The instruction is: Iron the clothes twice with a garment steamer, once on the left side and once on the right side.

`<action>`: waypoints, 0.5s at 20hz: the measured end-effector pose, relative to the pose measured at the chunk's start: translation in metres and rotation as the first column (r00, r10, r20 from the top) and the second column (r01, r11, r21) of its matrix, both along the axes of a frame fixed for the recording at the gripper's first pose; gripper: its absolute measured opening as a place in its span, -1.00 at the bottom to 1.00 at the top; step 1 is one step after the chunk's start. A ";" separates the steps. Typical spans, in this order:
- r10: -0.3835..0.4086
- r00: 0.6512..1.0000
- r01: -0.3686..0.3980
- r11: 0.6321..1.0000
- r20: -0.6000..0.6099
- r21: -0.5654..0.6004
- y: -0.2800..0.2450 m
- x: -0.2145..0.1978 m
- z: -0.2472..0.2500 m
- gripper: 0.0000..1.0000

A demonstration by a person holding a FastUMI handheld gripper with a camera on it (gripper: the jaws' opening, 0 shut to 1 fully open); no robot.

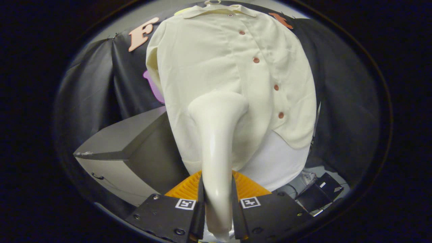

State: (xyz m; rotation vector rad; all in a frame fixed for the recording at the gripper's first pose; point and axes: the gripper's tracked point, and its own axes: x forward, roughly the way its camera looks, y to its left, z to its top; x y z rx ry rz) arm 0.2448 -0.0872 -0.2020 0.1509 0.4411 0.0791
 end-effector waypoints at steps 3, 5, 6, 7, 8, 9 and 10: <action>-0.005 0.999 0.006 1.000 -0.038 0.024 0.006 -0.009 -0.029 -0.32; -0.008 0.998 0.010 0.999 -0.066 0.031 0.010 -0.014 -0.048 -0.32; -0.008 0.996 0.011 0.999 -0.085 0.036 0.011 -0.019 -0.058 -0.32; -0.008 0.995 0.011 0.999 -0.097 0.039 0.014 -0.025 -0.066 -0.32; -0.004 0.994 0.008 0.999 -0.113 0.038 0.016 -0.030 -0.075 -0.32; -0.001 0.992 0.006 0.999 -0.127 0.039 0.016 -0.036 -0.083 -0.32; 0.001 0.990 0.005 0.999 -0.143 0.042 0.016 -0.042 -0.091 -0.32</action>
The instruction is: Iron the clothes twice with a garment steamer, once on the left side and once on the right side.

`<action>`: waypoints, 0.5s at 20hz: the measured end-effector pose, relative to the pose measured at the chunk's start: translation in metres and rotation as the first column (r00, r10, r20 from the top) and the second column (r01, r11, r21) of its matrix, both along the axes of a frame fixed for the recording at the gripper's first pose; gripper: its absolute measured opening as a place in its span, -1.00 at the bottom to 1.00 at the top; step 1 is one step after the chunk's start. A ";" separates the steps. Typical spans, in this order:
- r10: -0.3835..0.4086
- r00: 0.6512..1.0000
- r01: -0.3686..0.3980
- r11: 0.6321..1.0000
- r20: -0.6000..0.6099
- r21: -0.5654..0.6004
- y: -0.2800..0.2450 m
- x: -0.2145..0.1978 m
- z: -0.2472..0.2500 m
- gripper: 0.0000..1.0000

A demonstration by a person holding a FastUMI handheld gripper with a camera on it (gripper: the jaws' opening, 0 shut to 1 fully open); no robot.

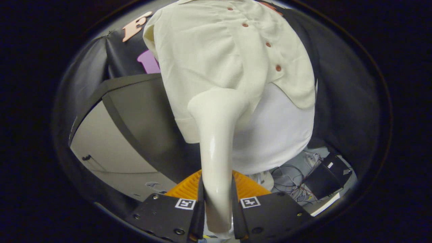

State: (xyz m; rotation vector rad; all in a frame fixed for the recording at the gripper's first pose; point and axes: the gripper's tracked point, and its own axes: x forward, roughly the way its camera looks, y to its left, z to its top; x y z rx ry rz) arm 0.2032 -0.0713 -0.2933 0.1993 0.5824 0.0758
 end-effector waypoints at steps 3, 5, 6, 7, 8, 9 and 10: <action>0.003 1.000 -0.003 1.000 -0.024 0.004 0.002 -0.015 -0.008 -0.32; 0.017 1.000 -0.017 1.000 -0.021 0.004 0.001 -0.023 -0.001 -0.32; 0.024 1.000 -0.024 1.000 -0.016 0.005 0.000 -0.025 0.008 -0.32; 0.030 1.000 -0.030 1.000 -0.007 0.005 -0.003 -0.027 0.020 -0.32; 0.034 0.999 -0.034 0.999 0.009 0.004 -0.006 -0.027 0.036 -0.32; 0.043 0.999 -0.043 0.999 0.029 -0.002 -0.009 -0.027 0.054 -0.32; 0.054 0.997 -0.053 0.999 0.048 -0.011 -0.013 -0.027 0.073 -0.32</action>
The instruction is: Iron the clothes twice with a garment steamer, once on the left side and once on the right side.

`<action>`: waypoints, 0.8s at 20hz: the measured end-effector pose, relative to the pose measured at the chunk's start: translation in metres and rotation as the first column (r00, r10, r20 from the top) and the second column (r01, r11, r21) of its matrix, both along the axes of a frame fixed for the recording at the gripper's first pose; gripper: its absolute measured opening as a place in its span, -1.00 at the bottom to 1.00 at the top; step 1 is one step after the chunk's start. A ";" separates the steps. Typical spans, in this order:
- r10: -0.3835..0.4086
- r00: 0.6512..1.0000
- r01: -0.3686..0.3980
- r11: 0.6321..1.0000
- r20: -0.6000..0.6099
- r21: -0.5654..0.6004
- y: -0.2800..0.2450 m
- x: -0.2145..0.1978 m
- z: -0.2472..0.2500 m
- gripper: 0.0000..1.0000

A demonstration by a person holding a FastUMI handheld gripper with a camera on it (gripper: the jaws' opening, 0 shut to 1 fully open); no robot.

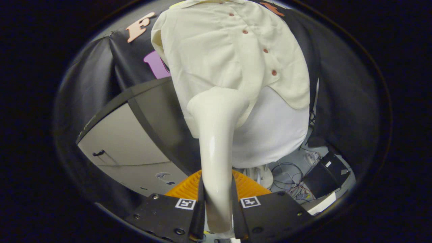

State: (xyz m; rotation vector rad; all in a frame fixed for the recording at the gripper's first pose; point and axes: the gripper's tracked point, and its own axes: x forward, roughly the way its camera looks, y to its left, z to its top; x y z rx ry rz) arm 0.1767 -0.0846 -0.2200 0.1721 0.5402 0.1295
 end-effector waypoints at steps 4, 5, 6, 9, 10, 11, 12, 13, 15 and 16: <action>0.001 0.998 0.000 1.000 0.055 -0.016 -0.028 0.012 0.077 -0.32; -0.003 0.997 0.004 1.000 0.078 -0.017 -0.035 0.017 0.097 -0.32; -0.013 0.995 0.015 1.000 0.099 -0.023 -0.045 0.022 0.118 -0.32; -0.043 0.988 0.054 0.996 0.150 -0.071 -0.078 0.039 0.170 -0.33; -0.045 0.987 0.058 0.995 0.155 -0.080 -0.088 0.045 0.184 -0.33; -0.048 0.985 0.062 0.995 0.164 -0.080 -0.099 0.051 0.199 -0.34; -0.054 0.982 0.067 0.996 0.182 -0.067 -0.108 0.056 0.216 -0.34; -0.051 0.977 0.064 0.996 0.208 -0.058 -0.115 0.063 0.233 -0.35; -0.043 0.967 0.064 0.995 0.251 -0.076 -0.134 0.078 0.264 -0.37; -0.038 0.961 0.067 0.993 0.273 -0.096 -0.144 0.086 0.280 -0.37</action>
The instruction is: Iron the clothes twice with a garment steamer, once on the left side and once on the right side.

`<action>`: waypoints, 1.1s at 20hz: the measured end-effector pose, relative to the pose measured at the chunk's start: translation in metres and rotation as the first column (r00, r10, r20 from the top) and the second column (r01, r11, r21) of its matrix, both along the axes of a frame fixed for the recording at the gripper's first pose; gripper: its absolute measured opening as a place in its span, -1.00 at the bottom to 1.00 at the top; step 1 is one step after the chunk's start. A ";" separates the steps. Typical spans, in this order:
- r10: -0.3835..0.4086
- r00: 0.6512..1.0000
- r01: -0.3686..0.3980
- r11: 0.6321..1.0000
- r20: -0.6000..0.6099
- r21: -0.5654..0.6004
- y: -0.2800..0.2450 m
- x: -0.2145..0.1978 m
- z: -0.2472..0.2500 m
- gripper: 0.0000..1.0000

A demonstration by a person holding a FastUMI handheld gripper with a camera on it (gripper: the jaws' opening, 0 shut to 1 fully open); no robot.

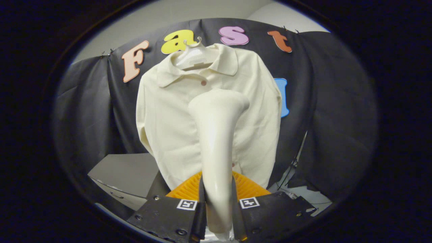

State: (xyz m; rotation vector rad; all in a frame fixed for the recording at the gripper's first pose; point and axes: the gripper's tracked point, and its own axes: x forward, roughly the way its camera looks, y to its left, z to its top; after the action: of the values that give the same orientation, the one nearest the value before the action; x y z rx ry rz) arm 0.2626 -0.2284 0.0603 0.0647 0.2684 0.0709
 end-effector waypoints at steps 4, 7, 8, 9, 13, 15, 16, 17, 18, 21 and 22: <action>-0.031 0.998 0.032 0.999 0.060 -0.012 -0.036 0.040 0.058 -0.37; -0.025 0.998 0.026 0.999 0.055 -0.019 -0.054 0.067 0.068 -0.38; -0.028 0.999 0.029 0.999 0.040 -0.015 -0.059 0.075 0.065 -0.38; -0.033 0.999 0.033 0.999 0.024 -0.004 -0.064 0.080 0.060 -0.38; -0.005 1.000 0.005 1.000 -0.009 0.023 -0.073 0.090 0.036 -0.37; 0.001 1.000 0.000 1.000 -0.013 0.028 -0.078 0.092 0.026 -0.36; 0.007 1.000 -0.006 0.999 -0.021 0.036 -0.077 0.092 0.019 -0.36; 0.008 1.000 -0.007 0.999 -0.028 0.040 -0.078 0.092 0.012 -0.36; 0.002 0.999 0.000 0.999 -0.034 0.036 -0.081 0.093 0.004 -0.36; 0.004 0.998 -0.002 0.999 -0.058 0.039 -0.085 0.087 -0.018 -0.35; 0.008 0.998 -0.005 0.999 -0.068 0.044 -0.085 0.085 -0.025 -0.35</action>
State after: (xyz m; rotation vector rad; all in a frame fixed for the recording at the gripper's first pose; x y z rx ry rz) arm 0.3477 -0.3134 0.0351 0.1103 0.3356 0.0809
